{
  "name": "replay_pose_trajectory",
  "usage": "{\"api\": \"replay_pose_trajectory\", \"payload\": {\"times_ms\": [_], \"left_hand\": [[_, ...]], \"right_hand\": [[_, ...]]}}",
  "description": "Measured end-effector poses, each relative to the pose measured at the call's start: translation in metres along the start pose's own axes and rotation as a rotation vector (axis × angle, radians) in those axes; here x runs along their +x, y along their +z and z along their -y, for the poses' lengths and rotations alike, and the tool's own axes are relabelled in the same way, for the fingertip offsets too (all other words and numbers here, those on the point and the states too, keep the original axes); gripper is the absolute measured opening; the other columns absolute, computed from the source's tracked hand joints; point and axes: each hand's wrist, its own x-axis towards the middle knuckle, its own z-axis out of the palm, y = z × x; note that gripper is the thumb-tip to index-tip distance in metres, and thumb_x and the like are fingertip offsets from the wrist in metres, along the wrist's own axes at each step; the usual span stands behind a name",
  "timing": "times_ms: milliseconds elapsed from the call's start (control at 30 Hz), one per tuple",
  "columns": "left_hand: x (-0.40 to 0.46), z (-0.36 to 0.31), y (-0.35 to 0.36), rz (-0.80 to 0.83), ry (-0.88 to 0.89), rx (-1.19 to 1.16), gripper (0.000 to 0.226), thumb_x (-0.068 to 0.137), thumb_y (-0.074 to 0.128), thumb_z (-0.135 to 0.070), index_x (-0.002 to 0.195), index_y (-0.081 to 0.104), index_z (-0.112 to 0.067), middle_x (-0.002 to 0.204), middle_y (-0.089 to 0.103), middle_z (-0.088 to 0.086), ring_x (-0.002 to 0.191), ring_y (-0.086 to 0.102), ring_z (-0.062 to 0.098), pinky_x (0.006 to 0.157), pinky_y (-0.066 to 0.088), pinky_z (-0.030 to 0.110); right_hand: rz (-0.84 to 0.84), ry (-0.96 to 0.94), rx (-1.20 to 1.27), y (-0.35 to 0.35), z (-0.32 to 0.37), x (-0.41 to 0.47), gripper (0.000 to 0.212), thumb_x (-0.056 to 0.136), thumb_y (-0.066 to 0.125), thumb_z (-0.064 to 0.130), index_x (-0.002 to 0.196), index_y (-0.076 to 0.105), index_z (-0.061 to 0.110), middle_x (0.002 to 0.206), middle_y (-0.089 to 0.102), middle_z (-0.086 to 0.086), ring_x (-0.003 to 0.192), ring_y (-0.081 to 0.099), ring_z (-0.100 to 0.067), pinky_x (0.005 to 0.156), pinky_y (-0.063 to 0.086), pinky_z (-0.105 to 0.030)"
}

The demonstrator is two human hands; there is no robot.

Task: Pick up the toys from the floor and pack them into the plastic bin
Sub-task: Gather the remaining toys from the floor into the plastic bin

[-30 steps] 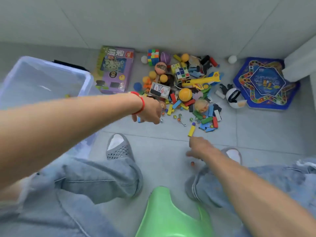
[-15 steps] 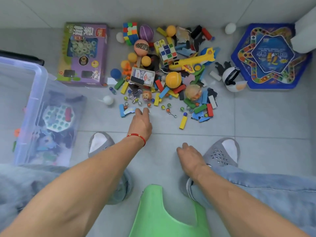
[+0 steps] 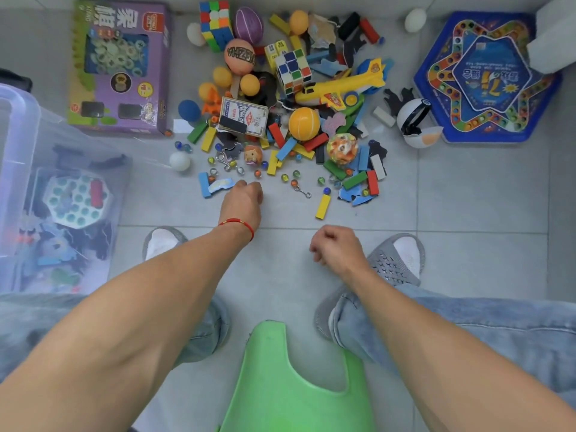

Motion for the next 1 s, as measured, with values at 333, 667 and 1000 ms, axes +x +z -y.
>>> {"api": "replay_pose_trajectory", "payload": {"times_ms": [333,667,1000], "left_hand": [[-0.015,-0.033,-0.007,0.237,-0.402,-0.784,0.007,0.089,0.063,-0.014,0.087,0.058,-0.01,0.084,0.074,0.014,0.064,0.073,0.023,0.073,0.062,0.036],[0.006,-0.05,-0.014,0.174,-0.098,-0.159,0.029,0.094,0.045,-0.028,0.111,0.058,-0.008,0.109,0.061,0.017,0.099,0.057,0.036,0.078,0.045,0.038],[0.019,-0.053,0.0,-0.082,0.144,0.182,0.03,0.096,0.05,-0.012,0.125,0.043,-0.011,0.096,0.063,0.02,0.084,0.059,0.041,0.058,0.04,0.042]], "right_hand": [[-0.373,0.006,-0.595,0.009,0.027,0.051,0.052,0.095,0.052,0.056,0.117,0.055,0.009,0.115,0.065,-0.013,0.105,0.063,-0.035,0.082,0.046,-0.04],[0.063,0.063,0.875,-0.006,0.021,0.033,0.02,0.078,0.037,0.015,0.069,0.053,0.009,0.066,0.056,-0.012,0.058,0.055,-0.027,0.052,0.042,-0.028],[-0.494,-0.231,-0.481,-0.019,0.034,0.065,0.021,0.095,0.055,0.038,0.107,0.054,0.02,0.086,0.063,-0.007,0.078,0.056,-0.03,0.065,0.043,-0.036]]}}
